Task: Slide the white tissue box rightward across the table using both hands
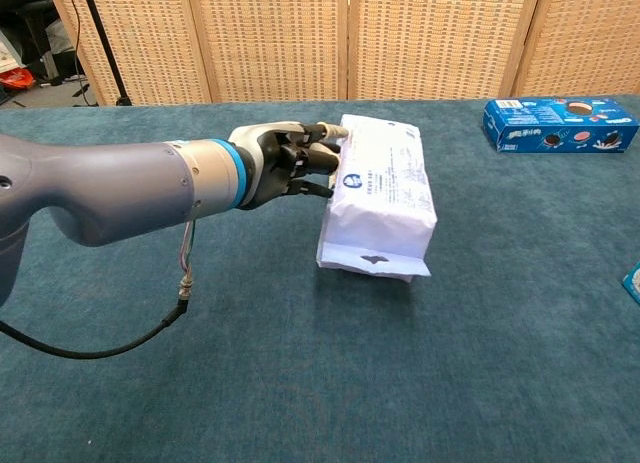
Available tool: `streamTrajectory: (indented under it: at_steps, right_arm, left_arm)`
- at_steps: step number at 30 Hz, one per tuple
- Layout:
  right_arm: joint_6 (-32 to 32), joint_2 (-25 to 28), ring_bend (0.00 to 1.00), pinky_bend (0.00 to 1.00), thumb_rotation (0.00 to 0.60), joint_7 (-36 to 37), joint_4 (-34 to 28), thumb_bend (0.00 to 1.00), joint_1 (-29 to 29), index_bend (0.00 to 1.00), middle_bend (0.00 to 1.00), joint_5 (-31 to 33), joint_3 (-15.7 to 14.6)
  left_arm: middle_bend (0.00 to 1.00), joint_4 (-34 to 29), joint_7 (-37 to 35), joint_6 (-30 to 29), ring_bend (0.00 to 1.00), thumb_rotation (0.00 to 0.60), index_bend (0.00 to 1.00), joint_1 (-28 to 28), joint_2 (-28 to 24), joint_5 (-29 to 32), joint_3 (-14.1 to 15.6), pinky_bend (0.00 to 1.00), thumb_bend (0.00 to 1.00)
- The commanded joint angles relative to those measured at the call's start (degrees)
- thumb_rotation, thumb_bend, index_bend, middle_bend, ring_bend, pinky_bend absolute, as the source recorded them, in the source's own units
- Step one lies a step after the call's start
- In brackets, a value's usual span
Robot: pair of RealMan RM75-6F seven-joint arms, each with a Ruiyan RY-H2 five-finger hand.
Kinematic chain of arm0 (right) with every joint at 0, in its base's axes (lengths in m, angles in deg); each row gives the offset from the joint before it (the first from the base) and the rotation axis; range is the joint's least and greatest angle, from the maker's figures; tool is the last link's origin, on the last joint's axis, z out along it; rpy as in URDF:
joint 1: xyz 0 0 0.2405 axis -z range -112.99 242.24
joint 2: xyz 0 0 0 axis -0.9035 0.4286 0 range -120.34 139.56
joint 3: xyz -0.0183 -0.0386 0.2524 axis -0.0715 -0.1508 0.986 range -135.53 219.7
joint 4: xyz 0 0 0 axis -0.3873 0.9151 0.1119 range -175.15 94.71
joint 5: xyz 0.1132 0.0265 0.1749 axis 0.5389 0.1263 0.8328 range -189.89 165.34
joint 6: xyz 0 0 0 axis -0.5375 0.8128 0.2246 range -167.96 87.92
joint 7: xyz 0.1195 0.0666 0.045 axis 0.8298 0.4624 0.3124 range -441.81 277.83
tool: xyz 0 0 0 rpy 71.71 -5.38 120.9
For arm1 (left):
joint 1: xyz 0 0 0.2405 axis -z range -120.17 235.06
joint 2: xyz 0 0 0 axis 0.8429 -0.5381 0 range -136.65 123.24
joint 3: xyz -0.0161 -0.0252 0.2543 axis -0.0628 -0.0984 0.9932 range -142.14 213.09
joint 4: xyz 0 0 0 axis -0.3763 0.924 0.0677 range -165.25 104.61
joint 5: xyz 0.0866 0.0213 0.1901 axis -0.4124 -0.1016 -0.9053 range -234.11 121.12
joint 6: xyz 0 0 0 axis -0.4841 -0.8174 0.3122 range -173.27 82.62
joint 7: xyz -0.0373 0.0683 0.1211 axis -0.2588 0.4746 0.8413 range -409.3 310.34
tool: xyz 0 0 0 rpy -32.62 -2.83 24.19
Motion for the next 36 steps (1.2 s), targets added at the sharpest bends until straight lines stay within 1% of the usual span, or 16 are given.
streamTrajectory:
  at_steps: [1, 9, 14, 16, 18, 20, 21, 22, 23, 24, 25, 26, 29, 32, 35, 36]
  right_arm:
    - [-0.1, 0.1, 0.0, 0.0, 0.6, 0.2, 0.0, 0.0, 0.0, 0.0, 0.0, 0.1, 0.1]
    - [-0.3, 0.1, 0.0, 0.0, 0.6, 0.3, 0.1, 0.0, 0.0, 0.0, 0.0, 0.3, 0.1]
    - [-0.3, 0.1, 0.0, 0.0, 0.6, 0.3, 0.2, 0.0, 0.0, 0.0, 0.0, 0.1, 0.0]
    - [-0.2, 0.1, 0.0, 0.0, 0.6, 0.2, 0.1, 0.0, 0.0, 0.0, 0.0, -0.1, -0.1]
    - [0.0, 0.1, 0.0, 0.0, 0.6, 0.0, 0.0, 0.0, 0.0, 0.0, 0.0, -0.3, -0.1]
    - [0.0, 0.0, 0.0, 0.0, 0.6, -0.3, -0.1, 0.0, 0.0, 0.0, 0.0, -0.5, -0.2]
    - [0.0, -0.1, 0.0, 0.0, 0.6, -0.6, -0.1, 0.0, 0.0, 0.0, 0.0, -0.6, -0.3]
    - [0.0, -0.1, 0.0, 0.0, 0.6, -0.8, -0.1, 0.0, 0.0, 0.0, 0.0, -0.7, -0.3]
    - [-0.1, -0.2, 0.0, 0.0, 0.6, -1.1, -0.2, 0.0, -0.1, 0.0, 0.0, -0.8, -0.4]
    - [-0.1, -0.3, 0.0, 0.0, 0.6, -1.3, -0.2, 0.0, -0.1, 0.0, 0.0, -0.9, -0.5]
    - [-0.1, -0.3, 0.0, 0.0, 0.6, -1.6, -0.2, 0.0, -0.1, 0.0, 0.0, -1.0, -0.5]
    - [-0.2, -0.4, 0.0, 0.0, 0.6, -1.8, -0.2, 0.0, -0.1, 0.0, 0.0, -1.0, -0.6]
    - [-0.6, -0.4, 0.0, 0.0, 0.6, -2.4, -0.4, 0.0, -0.3, 0.0, 0.0, -1.0, -0.6]
    - [-1.3, -0.1, 0.0, 0.0, 0.6, -3.4, -1.1, 0.08, -0.9, 0.0, 0.0, -1.1, -0.6]
    - [-2.4, 0.3, 0.0, 0.0, 0.6, -5.5, -1.2, 0.29, -2.2, 0.02, 0.0, -2.7, -0.6]
    - [-3.0, 0.6, 0.0, 0.0, 0.6, -6.1, -1.2, 0.41, -2.8, 0.04, 0.0, -3.4, -0.7]
  left_arm:
    - [0.0, 0.9, 0.8, 0.2, 0.01, 0.6, 0.0, 1.4, 1.3, 0.9, -0.9, 0.17, 1.0]
    - [0.0, 0.8, 1.8, 0.6, 0.01, 0.6, 0.0, 3.0, 1.8, 3.2, -2.2, 0.17, 1.0]
    - [0.0, -1.0, 1.7, 0.3, 0.01, 0.6, 0.0, 2.0, 0.3, 3.5, -2.4, 0.16, 1.0]
    - [0.0, -2.2, 2.0, -0.7, 0.01, 0.6, 0.0, 1.1, -0.9, 2.7, -1.9, 0.15, 0.99]
    - [0.0, -3.3, 2.9, -3.9, 0.0, 0.6, 0.0, -0.2, -1.7, 0.0, -1.0, 0.09, 0.87]
    - [0.0, -4.6, 3.7, -7.1, 0.0, 0.6, 0.0, -1.8, -2.6, -3.5, 0.3, 0.02, 0.57]
    - [0.0, -6.0, 4.0, -8.5, 0.0, 0.6, 0.0, -3.0, -3.7, -5.4, 1.2, 0.01, 0.47]
    - [0.0, -6.9, 4.0, -8.9, 0.0, 0.6, 0.0, -3.8, -4.5, -6.3, 1.6, 0.0, 0.34]
    - [0.0, -8.4, 4.0, -9.4, 0.0, 0.6, 0.0, -5.1, -6.3, -7.6, 2.3, 0.0, 0.24]
    - [0.0, -9.8, 4.3, -10.0, 0.0, 0.6, 0.0, -6.3, -8.3, -8.9, 2.8, 0.0, 0.19]
    - [0.0, -11.0, 4.3, -10.5, 0.0, 0.6, 0.0, -7.3, -10.0, -10.1, 3.1, 0.0, 0.15]
    - [0.0, -12.1, 4.5, -11.5, 0.0, 0.6, 0.0, -8.4, -11.9, -11.3, 3.3, 0.0, 0.13]
    - [0.0, -14.5, 4.7, -13.7, 0.0, 0.6, 0.0, -11.2, -16.5, -13.8, 3.6, 0.0, 0.12]
    - [0.0, -16.6, 7.1, -15.8, 0.0, 0.6, 0.0, -14.2, -22.8, -17.1, 5.2, 0.0, 0.11]
    - [0.0, -16.8, 9.4, -18.5, 0.0, 0.6, 0.0, -16.9, -27.9, -19.6, 6.6, 0.0, 0.1]
    - [0.0, -16.4, 9.9, -19.8, 0.0, 0.6, 0.0, -17.9, -29.2, -20.3, 7.0, 0.0, 0.1]
